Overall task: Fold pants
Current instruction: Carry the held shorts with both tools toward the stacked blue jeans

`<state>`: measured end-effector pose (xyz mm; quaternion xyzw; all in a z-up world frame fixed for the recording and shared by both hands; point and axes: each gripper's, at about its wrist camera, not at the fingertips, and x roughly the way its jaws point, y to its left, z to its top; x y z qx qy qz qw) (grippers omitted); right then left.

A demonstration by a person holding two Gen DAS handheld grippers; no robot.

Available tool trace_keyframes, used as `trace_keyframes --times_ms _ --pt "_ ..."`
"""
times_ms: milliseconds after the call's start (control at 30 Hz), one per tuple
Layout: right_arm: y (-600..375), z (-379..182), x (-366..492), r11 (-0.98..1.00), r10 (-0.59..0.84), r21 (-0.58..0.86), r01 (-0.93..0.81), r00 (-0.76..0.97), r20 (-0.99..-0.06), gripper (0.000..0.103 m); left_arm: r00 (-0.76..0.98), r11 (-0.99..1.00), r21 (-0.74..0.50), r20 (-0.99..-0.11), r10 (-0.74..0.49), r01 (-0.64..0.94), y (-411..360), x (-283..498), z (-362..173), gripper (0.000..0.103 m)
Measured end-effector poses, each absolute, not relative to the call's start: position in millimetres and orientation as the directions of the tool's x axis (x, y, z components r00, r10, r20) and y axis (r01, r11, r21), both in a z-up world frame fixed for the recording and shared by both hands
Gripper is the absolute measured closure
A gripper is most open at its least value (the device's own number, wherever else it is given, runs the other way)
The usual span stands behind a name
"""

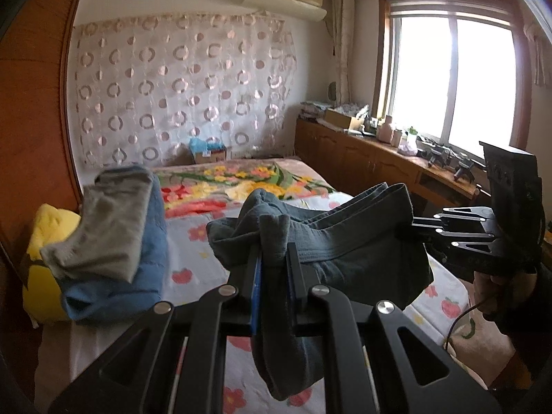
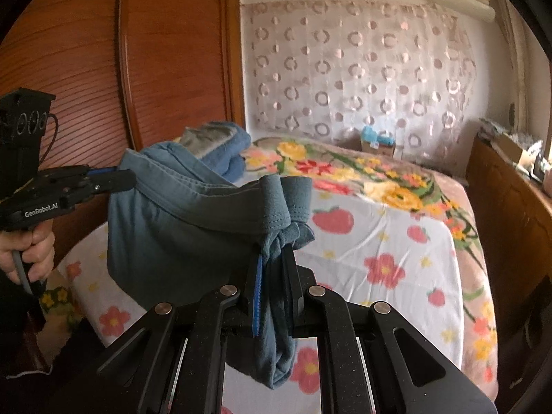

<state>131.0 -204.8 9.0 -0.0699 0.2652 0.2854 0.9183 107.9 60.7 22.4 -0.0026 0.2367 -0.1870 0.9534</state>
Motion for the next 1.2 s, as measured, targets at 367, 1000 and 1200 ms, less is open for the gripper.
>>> trace_keyframes --times_ms 367,1000,1200 --pt "-181.4 33.7 154.4 0.805 0.511 0.006 -0.594 0.687 -0.517 0.096 0.845 0.943 -0.082 -0.426 -0.325 0.321 81.6 118.1 42.2 0.093" --pt "-103.0 64.1 224.1 0.735 0.568 -0.033 -0.677 0.642 -0.515 0.096 0.88 0.974 -0.087 -0.418 -0.228 0.21 146.9 155.3 58.9 0.093" --pt "-72.1 75.5 255.5 0.695 0.594 -0.078 -0.715 0.632 -0.497 0.096 0.892 0.983 -0.087 -0.413 -0.182 0.16 163.4 171.3 61.7 0.093"
